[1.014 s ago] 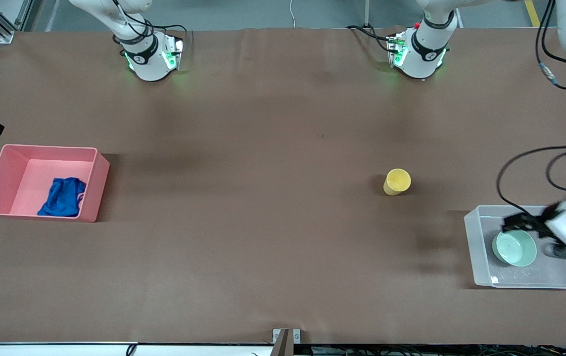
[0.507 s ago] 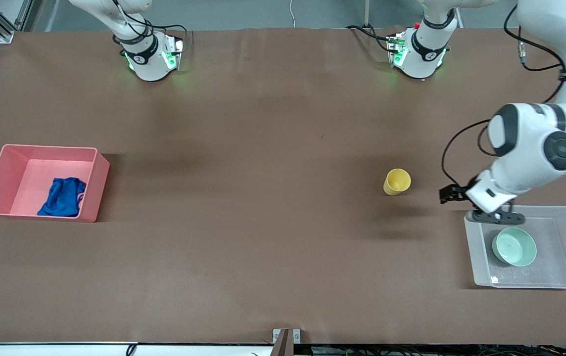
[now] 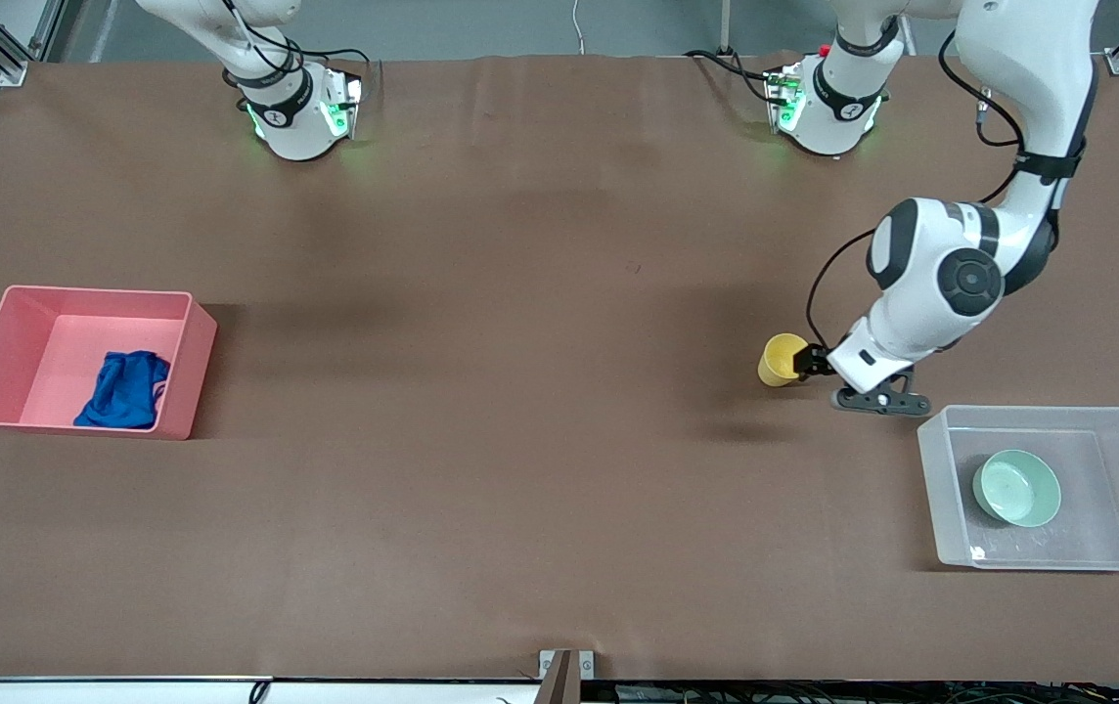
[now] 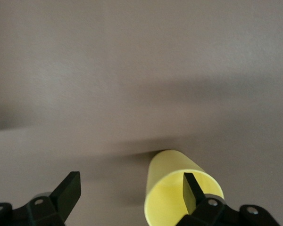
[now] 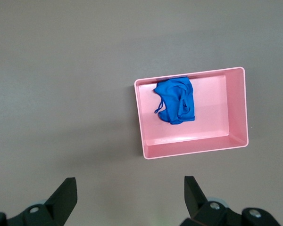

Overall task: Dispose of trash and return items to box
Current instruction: 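Move the left gripper from the box to the yellow cup, then grasp the yellow cup by its rim with the left gripper and lift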

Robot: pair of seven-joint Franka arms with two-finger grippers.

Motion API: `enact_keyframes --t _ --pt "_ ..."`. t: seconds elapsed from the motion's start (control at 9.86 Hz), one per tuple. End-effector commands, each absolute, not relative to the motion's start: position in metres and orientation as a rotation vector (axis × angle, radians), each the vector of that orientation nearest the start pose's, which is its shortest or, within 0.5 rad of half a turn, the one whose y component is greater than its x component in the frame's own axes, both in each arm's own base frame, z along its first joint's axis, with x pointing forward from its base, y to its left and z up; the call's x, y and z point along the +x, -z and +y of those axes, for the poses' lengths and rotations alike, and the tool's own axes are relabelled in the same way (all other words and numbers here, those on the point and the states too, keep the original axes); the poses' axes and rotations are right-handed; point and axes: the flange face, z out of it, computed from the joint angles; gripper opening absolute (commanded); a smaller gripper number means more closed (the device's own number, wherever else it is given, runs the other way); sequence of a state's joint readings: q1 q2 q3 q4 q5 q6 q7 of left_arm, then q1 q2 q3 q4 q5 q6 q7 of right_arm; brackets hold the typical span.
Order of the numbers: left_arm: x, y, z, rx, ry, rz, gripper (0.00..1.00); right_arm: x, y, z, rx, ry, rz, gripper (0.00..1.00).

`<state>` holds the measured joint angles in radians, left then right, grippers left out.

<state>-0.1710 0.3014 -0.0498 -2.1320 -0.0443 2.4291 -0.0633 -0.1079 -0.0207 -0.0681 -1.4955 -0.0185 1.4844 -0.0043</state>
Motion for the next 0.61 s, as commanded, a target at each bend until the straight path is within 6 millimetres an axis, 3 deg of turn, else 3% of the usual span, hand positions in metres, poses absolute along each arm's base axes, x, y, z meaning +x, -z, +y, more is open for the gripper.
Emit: enact_keyframes --t 0.0,0.1,0.3,0.51 --pt "0.541 -0.238 -0.129 -3.171 -0.077 0.197 0.93 0.519 -0.678 -0.098 -3.134 0.035 0.291 1.00" --pt "0.539 -0.235 -0.130 -3.170 -0.087 0.202 0.88 0.519 -0.677 -0.099 -3.135 0.030 0.303 1.00" --pt "0.539 -0.220 -0.135 -3.169 -0.090 0.209 0.53 0.523 -0.676 -0.083 -3.156 0.038 0.257 1.00" --pt "0.541 -0.211 -0.135 -3.170 -0.090 0.208 0.26 0.528 -0.672 -0.078 -3.153 0.032 0.243 1.00"
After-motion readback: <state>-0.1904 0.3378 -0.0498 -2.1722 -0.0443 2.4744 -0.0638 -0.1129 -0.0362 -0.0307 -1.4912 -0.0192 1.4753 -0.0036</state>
